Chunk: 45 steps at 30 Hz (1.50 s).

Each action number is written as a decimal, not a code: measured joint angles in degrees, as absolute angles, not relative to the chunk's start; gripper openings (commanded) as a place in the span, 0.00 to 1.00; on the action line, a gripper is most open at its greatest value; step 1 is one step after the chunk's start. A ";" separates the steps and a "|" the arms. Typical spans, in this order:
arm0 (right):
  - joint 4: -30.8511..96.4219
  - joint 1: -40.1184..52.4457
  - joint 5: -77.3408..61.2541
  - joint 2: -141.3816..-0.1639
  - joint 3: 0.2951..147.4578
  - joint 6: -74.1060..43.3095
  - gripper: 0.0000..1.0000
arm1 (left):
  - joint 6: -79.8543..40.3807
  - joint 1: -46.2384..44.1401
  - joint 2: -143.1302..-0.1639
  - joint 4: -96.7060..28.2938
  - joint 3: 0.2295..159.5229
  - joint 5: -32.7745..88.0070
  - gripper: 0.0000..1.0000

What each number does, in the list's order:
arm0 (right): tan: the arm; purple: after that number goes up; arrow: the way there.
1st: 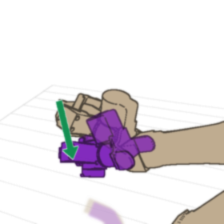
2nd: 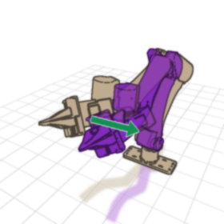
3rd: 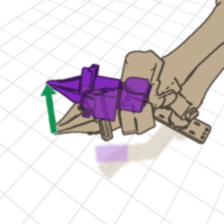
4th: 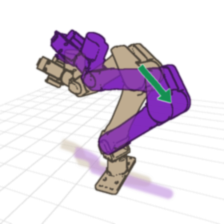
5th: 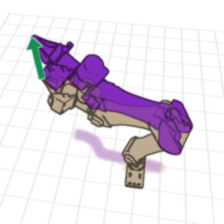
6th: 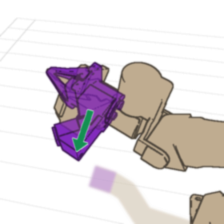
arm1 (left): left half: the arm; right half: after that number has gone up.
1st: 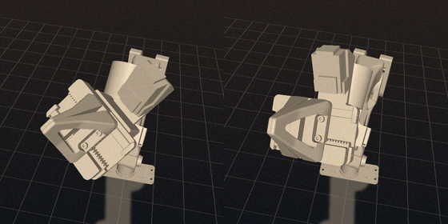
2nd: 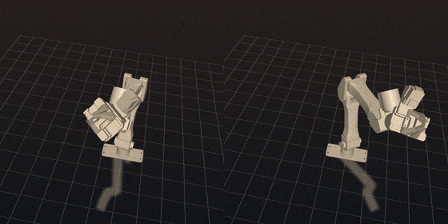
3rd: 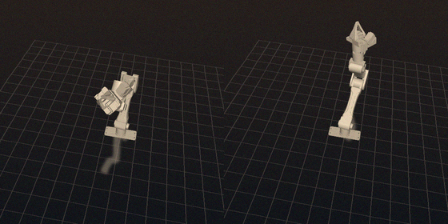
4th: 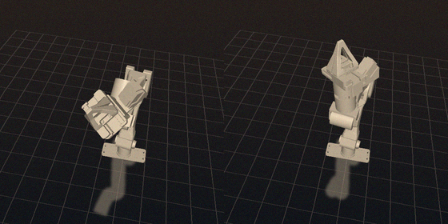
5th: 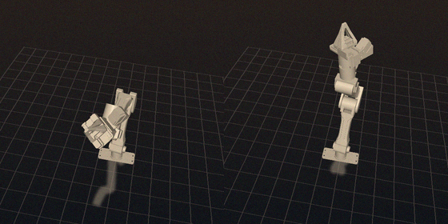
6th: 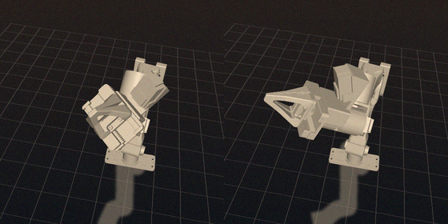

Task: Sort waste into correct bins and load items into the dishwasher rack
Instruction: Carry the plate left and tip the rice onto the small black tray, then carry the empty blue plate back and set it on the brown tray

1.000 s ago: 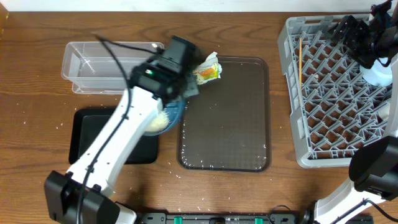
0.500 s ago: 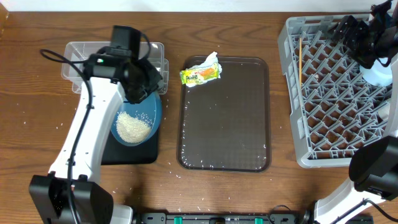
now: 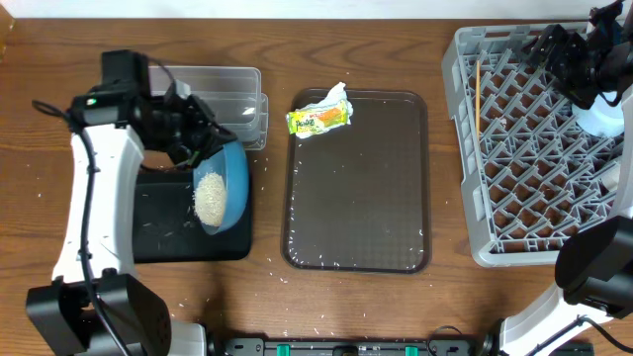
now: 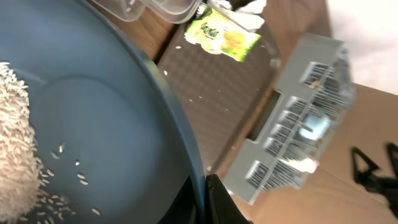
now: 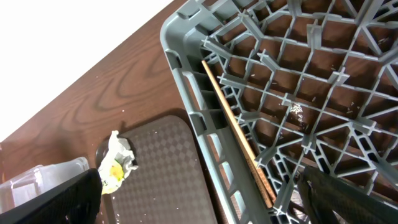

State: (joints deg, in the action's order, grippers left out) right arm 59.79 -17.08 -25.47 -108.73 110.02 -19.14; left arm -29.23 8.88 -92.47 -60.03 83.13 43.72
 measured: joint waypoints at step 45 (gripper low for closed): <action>59.77 -17.08 -25.47 -108.73 110.02 -19.14 0.99 | -15.55 42.24 -92.44 -71.11 75.22 77.17 0.06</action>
State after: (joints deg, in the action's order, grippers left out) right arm 59.77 -17.08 -25.47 -108.73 110.02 -19.14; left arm -15.55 42.24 -92.44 -71.11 75.22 77.17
